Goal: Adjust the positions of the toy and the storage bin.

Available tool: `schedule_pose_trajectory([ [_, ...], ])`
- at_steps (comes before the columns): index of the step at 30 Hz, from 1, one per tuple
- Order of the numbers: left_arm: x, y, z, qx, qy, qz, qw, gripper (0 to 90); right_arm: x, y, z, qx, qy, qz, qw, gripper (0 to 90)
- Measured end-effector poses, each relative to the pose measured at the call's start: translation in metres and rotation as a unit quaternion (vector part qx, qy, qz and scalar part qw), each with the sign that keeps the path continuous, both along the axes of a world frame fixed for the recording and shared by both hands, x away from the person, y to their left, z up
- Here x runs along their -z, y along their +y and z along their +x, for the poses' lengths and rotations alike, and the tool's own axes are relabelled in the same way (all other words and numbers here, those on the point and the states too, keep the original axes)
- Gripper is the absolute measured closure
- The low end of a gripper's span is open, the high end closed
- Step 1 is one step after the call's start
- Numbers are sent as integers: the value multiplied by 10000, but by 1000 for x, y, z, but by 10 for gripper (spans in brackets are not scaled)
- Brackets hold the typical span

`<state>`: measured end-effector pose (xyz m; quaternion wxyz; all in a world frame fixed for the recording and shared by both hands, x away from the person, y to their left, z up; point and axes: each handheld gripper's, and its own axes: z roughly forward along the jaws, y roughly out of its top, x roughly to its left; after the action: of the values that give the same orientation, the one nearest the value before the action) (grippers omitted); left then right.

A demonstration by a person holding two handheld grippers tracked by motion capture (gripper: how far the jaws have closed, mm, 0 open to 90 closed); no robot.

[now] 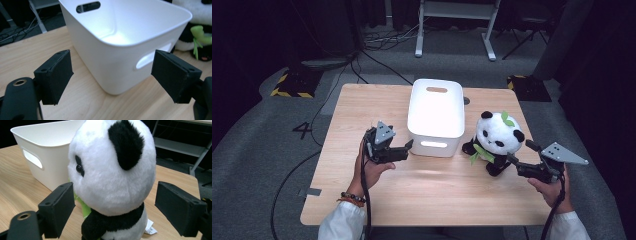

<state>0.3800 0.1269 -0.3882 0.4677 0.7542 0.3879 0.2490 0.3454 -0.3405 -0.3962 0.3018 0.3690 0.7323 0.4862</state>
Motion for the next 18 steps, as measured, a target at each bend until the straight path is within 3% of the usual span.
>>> schedule_pose_trajectory([
  [8,-9,-15,20,36,34,62,10000,176,-9,-2,1,3,-102,-28,9999,158],
  [18,-3,-28,44,-28,208,76,9998,182,-10,-2,11,-2,-76,37,10000,156],
])
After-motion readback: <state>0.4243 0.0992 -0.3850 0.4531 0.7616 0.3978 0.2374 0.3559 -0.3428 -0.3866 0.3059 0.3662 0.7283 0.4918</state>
